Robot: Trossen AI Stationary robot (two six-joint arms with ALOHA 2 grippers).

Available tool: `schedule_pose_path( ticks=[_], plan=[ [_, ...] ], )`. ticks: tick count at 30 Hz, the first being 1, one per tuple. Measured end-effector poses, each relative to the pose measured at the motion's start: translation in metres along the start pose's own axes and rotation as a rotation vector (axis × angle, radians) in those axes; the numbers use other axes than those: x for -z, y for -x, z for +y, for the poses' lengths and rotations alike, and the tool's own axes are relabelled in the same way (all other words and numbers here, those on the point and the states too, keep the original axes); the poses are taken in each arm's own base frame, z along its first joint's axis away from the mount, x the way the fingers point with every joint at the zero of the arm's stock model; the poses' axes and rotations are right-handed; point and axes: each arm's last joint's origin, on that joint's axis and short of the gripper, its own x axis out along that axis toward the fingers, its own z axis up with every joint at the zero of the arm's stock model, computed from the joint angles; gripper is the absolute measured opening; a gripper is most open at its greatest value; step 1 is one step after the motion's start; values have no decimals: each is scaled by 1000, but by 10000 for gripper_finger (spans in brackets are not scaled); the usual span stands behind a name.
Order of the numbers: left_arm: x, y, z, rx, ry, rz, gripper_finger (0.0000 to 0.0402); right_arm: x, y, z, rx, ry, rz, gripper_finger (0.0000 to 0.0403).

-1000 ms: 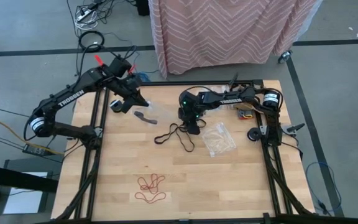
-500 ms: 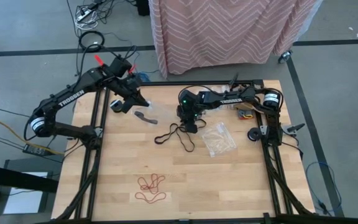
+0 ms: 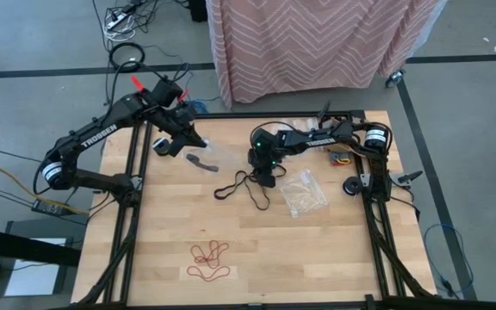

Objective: Sort rubber bands
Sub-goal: Put the black rubber band into the left transparent zip bag

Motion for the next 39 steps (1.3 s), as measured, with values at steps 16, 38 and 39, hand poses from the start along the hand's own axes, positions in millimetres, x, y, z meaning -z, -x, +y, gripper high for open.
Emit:
schedule_pose_path(
  ticks=[16,38,39],
  plan=[
    [0,0,1,-20,-4,1,0,-33,37,-10,-33,-274,-209,1],
    [-49,-22,25,-486,-9,-325,0,-84,261,35,594,-313,-782,0],
    [-49,-28,27,-476,-7,-315,0,-87,266,36,607,-304,-796,0]
  ],
)
